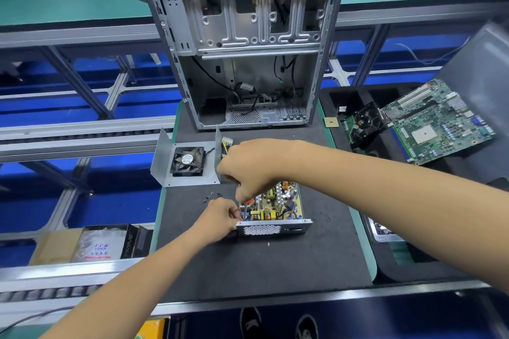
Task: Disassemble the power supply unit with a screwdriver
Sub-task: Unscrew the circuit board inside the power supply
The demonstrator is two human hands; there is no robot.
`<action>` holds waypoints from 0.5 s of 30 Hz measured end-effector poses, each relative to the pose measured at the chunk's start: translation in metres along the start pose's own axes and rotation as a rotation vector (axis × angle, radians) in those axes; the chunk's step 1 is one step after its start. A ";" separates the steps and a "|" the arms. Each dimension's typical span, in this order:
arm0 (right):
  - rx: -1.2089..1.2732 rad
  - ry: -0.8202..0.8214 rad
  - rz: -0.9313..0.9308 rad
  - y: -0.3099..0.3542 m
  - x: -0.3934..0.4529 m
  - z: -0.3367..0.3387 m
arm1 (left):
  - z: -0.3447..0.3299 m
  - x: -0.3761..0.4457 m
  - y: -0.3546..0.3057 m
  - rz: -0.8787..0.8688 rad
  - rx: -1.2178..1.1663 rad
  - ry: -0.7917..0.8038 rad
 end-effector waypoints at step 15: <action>-0.006 0.018 -0.009 0.000 0.003 -0.002 | 0.001 -0.015 0.001 0.035 -0.028 -0.186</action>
Point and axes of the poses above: each hand's wrist, its own x-axis towards the middle knuckle, its own z-axis out of the back of the hand, y = z × x, the point moved 8 cm from there along x, towards the middle knuckle, and after that the axes turned 6 degrees about y, right-handed, at the moved point
